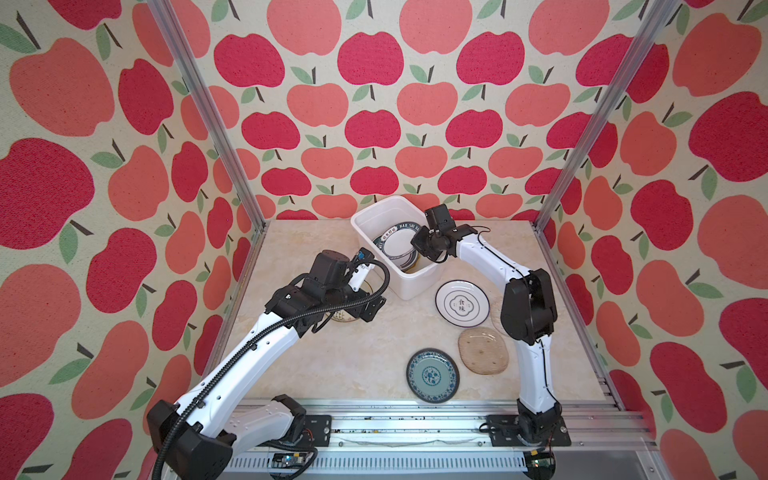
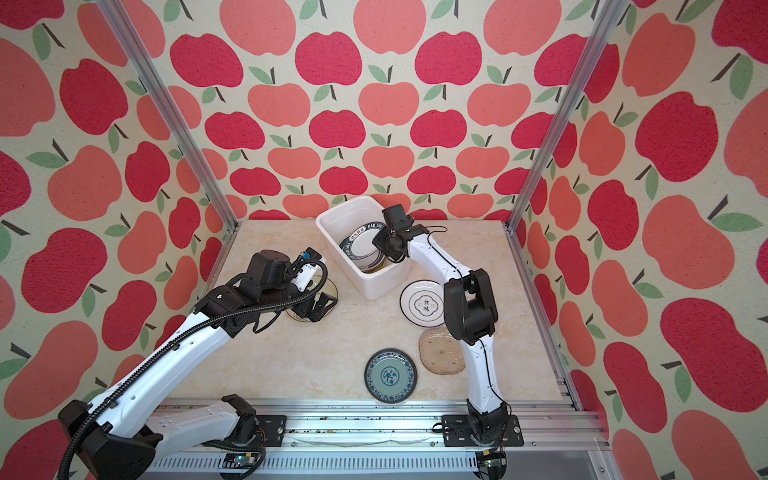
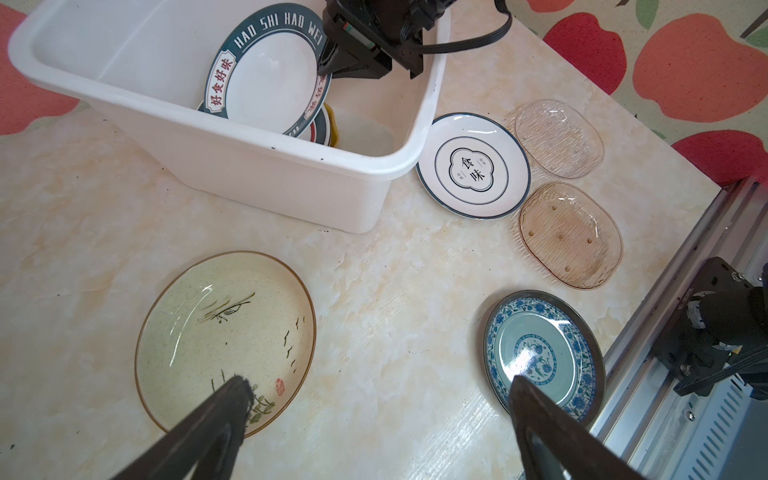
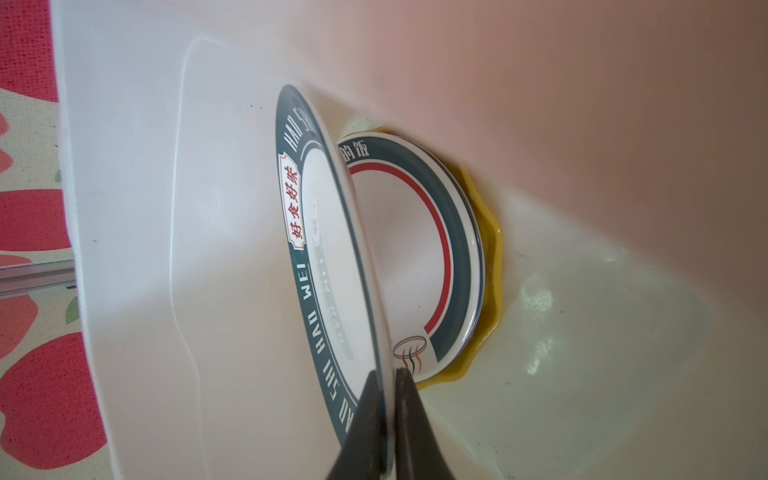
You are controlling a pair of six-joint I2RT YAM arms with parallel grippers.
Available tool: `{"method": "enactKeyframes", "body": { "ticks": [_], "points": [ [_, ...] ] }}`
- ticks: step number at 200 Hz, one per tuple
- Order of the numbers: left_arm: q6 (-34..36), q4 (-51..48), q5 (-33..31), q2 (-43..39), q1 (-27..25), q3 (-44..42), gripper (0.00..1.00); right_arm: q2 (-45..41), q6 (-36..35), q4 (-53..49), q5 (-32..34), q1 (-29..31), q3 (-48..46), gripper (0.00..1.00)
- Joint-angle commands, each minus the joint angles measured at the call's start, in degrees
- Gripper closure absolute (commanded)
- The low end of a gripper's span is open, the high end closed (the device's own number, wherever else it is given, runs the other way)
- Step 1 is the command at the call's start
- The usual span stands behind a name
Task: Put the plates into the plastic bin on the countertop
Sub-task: 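Lower the plate into the bin onto the stacked plates and open the right gripper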
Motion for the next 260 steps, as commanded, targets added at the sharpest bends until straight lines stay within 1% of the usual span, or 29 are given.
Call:
{"method": "enactKeyframes", "body": {
  "ticks": [1,31,80,84,116,165,180,206,217,245,260],
  "points": [
    [1.47,-0.91,-0.63,-1.59,-0.12,-1.12,0.01,1.92,1.31,-9.2,-0.42,0.37,1.43,0.89],
    [1.56,-0.85,-0.19,-2.24,-0.1,-2.13,0.01,3.09,0.49,-12.9,-1.1,0.46,3.93,0.88],
    [1.84,-0.27,-0.71,-2.26,-0.13,-3.51,0.01,4.51,0.48,-13.77,-2.08,0.46,5.28,0.84],
    [1.65,-0.17,-0.69,-3.73,-0.05,-3.71,0.01,4.62,0.48,-13.95,-2.09,0.46,5.48,0.84],
    [0.62,1.02,-0.26,-5.17,-0.09,-6.17,0.01,5.63,1.06,-14.03,-3.29,0.59,5.53,0.82],
    [0.42,1.0,-0.5,-6.52,-0.01,-7.22,0.01,7.08,1.94,-13.18,-4.37,0.73,5.83,0.8],
    [0.49,0.87,-0.69,-6.74,-0.1,-7.29,0.01,7.08,1.19,-12.44,-4.39,0.73,6.4,0.79],
    [0.37,0.58,-0.91,-7.22,0.07,-7.1,0.01,7.61,-2.17,-12.53,-5.57,0.73,9.96,0.72],
    [-0.17,0.34,-1.04,-7.27,0.16,-6.78,0.01,7.7,-4.45,-12.91,-6.41,0.75,12.33,0.67],
    [-3.65,-0.63,-1.88,-7.57,0.42,-4.85,0.01,7.36,-13.36,-16.92,-7.42,1.31,20.81,0.53],
    [-5.65,-1.33,-1.32,-8.16,0.52,-3.59,0.01,6.46,-18.55,-20.14,-7.7,1.66,25.98,0.46]
  ]
}}
